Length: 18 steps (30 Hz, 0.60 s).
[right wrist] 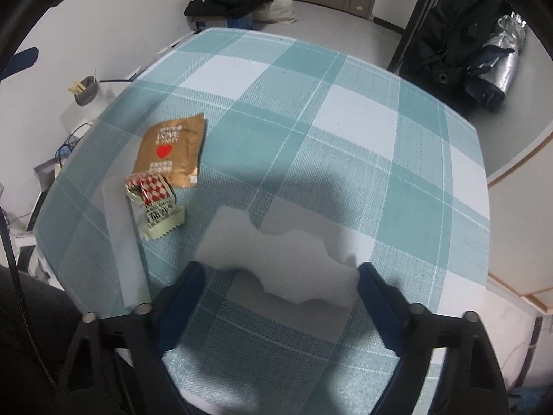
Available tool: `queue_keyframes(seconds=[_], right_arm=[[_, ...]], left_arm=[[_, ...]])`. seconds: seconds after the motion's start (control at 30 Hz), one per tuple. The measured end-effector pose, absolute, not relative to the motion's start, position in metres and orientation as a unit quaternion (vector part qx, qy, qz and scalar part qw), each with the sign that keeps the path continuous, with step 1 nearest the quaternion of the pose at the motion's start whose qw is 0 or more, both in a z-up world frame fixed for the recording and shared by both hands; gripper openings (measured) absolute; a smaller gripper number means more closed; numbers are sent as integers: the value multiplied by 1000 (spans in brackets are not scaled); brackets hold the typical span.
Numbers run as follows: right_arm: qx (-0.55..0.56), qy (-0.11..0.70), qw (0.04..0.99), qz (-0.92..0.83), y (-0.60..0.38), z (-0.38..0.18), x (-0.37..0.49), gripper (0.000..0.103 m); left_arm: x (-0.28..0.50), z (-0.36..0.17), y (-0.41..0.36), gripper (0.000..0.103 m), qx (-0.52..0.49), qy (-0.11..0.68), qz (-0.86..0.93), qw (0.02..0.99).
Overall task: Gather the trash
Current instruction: 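Close the right tool on the white foam piece and lift it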
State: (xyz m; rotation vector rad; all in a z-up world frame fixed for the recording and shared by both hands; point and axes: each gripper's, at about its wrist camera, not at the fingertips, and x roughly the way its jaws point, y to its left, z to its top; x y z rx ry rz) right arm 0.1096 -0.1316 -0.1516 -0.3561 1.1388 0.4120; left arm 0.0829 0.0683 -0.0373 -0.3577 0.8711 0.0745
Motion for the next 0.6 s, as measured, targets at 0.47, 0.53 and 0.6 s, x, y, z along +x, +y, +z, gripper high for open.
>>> queue_keyframes(seconds=[0.47, 0.53, 0.6], right_arm=[[-135, 524, 814, 212, -146, -148, 113, 50], [-125, 521, 816, 216, -149, -145, 112, 50], [-122, 517, 819, 216, -153, -142, 113, 50]], left_arm=[[92, -48, 70, 93, -170, 440, 41, 881], [94, -51, 70, 93, -173, 446, 39, 877], [97, -55, 69, 93, -173, 454, 41, 873]])
